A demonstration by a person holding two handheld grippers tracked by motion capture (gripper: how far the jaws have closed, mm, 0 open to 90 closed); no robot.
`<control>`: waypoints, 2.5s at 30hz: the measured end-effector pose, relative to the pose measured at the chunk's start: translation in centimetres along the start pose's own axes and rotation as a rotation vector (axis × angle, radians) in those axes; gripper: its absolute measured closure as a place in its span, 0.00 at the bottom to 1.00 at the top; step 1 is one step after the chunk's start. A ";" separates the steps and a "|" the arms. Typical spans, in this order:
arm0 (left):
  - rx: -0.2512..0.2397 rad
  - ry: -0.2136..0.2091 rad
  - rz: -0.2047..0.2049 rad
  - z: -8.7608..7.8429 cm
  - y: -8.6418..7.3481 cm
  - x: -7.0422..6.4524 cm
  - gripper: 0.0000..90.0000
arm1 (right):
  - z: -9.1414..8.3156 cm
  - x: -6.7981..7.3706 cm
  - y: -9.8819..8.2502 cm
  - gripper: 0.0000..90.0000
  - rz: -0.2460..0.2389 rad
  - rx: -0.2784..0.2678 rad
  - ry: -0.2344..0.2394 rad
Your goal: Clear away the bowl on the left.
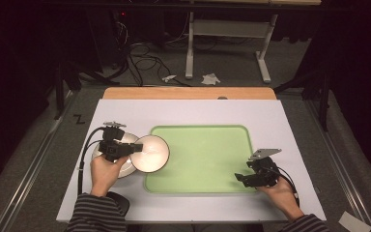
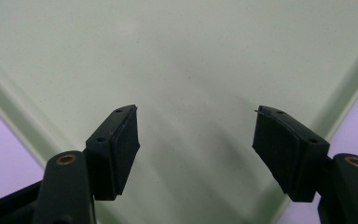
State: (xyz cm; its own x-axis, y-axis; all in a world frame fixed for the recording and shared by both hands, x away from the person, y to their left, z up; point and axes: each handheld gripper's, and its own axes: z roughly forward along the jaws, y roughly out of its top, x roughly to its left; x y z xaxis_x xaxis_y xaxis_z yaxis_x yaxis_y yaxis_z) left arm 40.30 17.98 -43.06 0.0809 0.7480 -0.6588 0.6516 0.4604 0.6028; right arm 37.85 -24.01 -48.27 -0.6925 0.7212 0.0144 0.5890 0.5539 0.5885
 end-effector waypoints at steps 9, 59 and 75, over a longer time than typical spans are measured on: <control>0.053 0.005 0.075 1.7 -0.9 -2.0 0.91 | 0.1 0.1 0.0 0.36 -0.002 0.003 -0.003; 0.175 -0.061 0.121 10.1 -3.3 -8.8 0.90 | -0.1 -0.1 0.0 0.36 -0.002 -0.013 -0.008; 0.176 -0.027 0.118 13.0 -3.9 -9.2 0.90 | -0.2 -0.2 0.0 0.36 0.004 -0.010 -0.010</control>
State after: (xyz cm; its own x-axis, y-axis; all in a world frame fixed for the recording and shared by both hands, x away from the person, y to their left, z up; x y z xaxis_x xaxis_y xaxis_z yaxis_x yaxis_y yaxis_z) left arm 46.79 3.12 -45.19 0.1834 0.7773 -0.6018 0.7581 0.2779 0.5900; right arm 37.89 -24.23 -48.14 -0.6860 0.7275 0.0081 0.5872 0.5471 0.5965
